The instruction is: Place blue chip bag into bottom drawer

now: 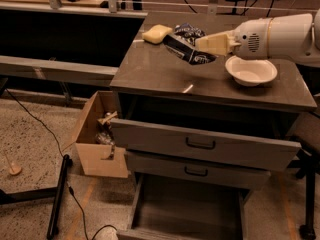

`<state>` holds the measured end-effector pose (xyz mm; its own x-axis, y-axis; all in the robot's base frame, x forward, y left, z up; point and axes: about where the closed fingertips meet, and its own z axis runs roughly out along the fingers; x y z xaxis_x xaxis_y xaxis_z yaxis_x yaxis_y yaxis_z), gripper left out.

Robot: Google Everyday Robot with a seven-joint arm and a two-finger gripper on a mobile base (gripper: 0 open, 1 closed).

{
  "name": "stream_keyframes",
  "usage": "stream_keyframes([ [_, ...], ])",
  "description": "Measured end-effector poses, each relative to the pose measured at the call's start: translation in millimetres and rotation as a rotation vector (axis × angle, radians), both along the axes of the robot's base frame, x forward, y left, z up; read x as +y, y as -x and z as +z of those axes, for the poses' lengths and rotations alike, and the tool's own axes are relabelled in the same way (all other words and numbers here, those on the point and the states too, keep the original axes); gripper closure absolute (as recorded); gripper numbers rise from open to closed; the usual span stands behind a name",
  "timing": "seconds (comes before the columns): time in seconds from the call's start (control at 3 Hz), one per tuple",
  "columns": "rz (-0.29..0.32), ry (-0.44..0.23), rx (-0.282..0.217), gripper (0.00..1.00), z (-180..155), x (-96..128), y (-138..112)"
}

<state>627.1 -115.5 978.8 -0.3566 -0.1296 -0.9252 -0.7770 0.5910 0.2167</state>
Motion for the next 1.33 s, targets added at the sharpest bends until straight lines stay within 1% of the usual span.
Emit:
stream_keyframes([
  [0.33,0.0,0.0,0.0,1.0,0,0,0],
  [0.67,0.008,-0.029,0.017,1.0,-5,14,19],
  [1.0,0.019,-0.057,0.058,1.0,-16,40,55],
  [1.33,0.041,-0.048,0.115,1.0,-41,62,94],
])
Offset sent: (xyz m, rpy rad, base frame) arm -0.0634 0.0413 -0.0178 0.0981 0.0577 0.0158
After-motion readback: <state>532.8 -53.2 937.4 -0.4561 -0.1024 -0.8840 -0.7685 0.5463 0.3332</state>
